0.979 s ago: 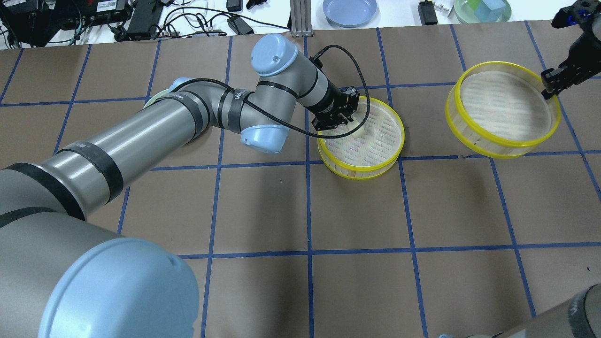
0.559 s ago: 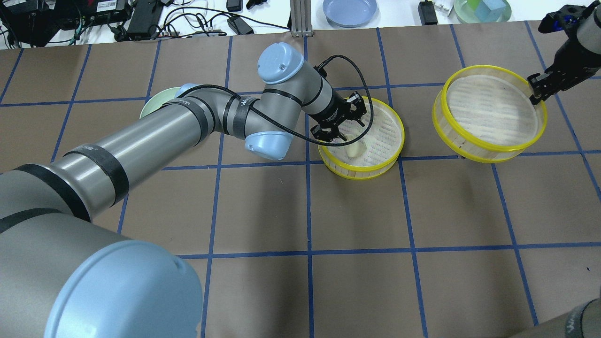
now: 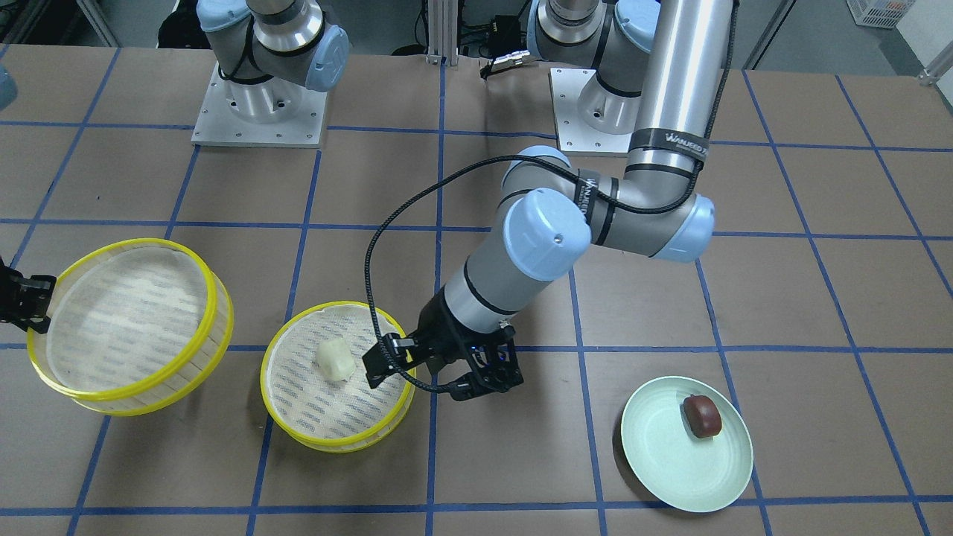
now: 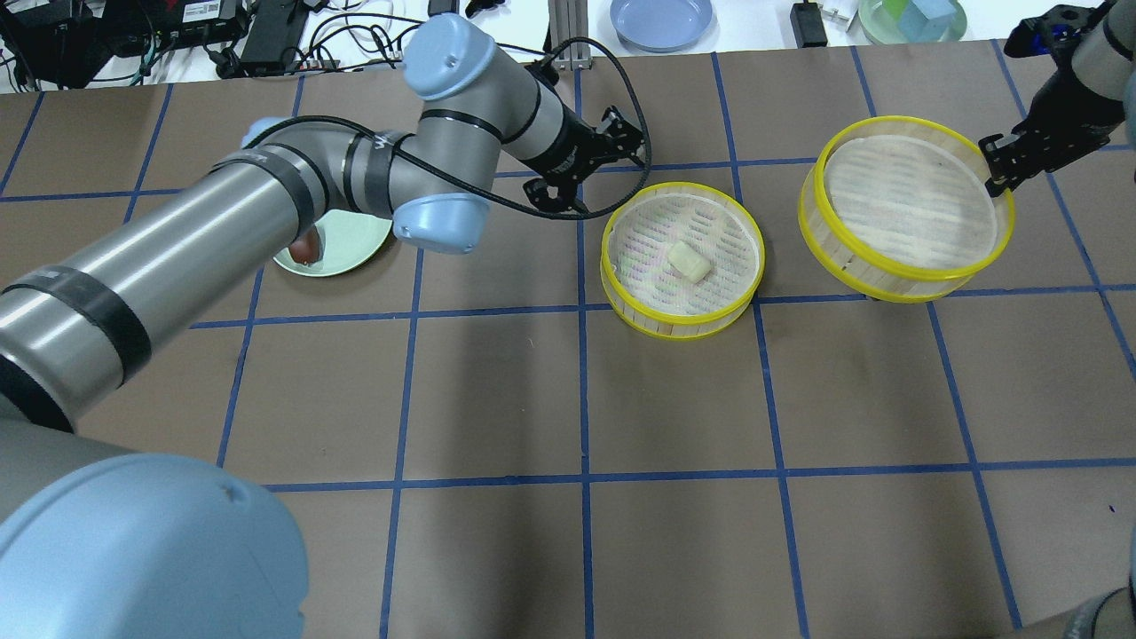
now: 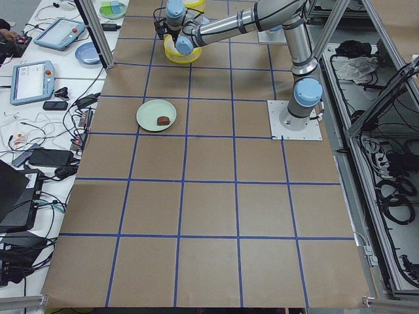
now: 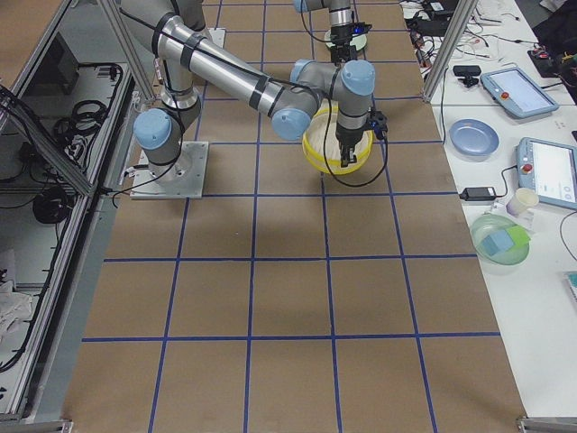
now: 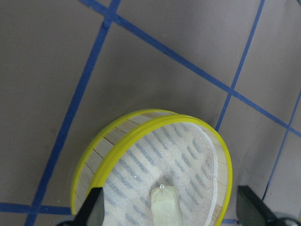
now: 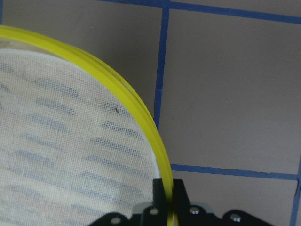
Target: Stack buns with steamer
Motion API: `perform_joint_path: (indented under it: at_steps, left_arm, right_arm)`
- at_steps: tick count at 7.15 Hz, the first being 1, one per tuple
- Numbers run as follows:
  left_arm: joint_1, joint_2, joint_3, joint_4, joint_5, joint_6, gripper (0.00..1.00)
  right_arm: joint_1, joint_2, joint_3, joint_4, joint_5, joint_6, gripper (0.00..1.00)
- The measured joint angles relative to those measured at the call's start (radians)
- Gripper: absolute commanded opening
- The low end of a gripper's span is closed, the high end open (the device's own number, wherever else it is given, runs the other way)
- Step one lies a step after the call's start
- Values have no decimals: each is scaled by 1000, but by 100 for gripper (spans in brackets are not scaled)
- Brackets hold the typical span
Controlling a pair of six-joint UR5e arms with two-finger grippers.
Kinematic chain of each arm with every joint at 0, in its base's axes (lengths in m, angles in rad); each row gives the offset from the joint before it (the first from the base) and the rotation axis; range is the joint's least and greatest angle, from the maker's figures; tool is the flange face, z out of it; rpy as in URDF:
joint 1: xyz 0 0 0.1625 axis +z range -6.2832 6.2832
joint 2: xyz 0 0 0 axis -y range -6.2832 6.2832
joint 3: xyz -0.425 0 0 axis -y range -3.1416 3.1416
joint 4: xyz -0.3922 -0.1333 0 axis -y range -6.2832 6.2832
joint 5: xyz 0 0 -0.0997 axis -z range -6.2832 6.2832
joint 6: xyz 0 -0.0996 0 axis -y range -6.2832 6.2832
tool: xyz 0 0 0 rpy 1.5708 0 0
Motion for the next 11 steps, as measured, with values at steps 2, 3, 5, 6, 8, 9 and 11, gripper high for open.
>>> perform_joint_path:
  at_steps: [2,3,5,6,8,9,11]
  left_arm:
    - [123,70,5,-159,39,281,100]
    - [174,101,5,-235,128,428,100]
    - [254,139,1,-336,353,650,100]
    - [298,144,-6,-353,408,728,100]
    - [379,121,-41,-352,439,849,100]
    - [404,98,-69,-316,441,866,100]
    - [426,34,-93,-228,442,878,100]
  right_arm:
    - [104,-42,25,3,-4,162,0]
    - [172,-44,38,-1,-3,279,0]
    - [341,10,50,-68,-25,517,0]
    - [398,36,51,-94,-59,585,0]
    - [431,62,46,-120,-89,583,0]
    - [433,75,46,-125,-102,576,0]
    - [409,87,47,-126,-117,571,0]
